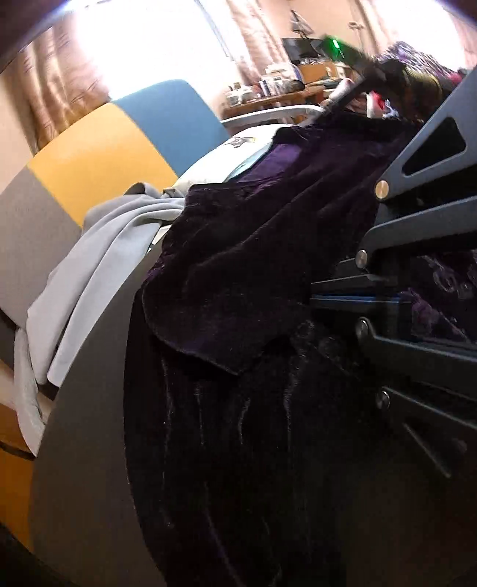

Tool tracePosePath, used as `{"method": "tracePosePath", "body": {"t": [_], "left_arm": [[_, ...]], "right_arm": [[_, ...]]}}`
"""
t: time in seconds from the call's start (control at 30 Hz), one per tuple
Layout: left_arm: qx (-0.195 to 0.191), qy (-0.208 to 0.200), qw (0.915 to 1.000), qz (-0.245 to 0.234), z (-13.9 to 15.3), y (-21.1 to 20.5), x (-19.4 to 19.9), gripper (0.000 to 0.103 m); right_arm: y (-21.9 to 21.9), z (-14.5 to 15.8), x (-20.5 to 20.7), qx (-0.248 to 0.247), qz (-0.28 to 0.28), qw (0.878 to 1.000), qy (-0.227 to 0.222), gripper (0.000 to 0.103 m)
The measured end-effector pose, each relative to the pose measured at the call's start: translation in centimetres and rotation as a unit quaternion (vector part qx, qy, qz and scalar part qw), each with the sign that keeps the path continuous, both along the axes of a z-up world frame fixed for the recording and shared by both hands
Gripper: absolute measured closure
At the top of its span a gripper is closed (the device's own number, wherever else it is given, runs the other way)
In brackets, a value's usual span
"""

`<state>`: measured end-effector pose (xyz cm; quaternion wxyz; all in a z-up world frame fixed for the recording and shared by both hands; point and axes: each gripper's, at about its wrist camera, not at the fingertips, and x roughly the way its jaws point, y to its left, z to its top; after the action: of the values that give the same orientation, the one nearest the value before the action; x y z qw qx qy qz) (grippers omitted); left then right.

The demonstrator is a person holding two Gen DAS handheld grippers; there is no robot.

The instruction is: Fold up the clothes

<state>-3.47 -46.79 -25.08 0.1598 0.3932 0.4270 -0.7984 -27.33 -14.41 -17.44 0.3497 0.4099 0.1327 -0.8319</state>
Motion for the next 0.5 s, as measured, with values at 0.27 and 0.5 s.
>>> {"method": "tracePosePath", "body": {"t": [0.27,0.5], "left_arm": [[-0.045,0.007,0.9986,-0.025,0.5,0.8,0.9,0.102],[-0.151,-0.008,0.986,-0.071,1.2,3.1,0.8,0.102]], "right_arm": [[-6.3,0.0,3.1,0.027,0.138,0.99,-0.023,0.022],[-7.3,-1.0,2.5,0.064,0.132,0.989,-0.018,0.096]]}}
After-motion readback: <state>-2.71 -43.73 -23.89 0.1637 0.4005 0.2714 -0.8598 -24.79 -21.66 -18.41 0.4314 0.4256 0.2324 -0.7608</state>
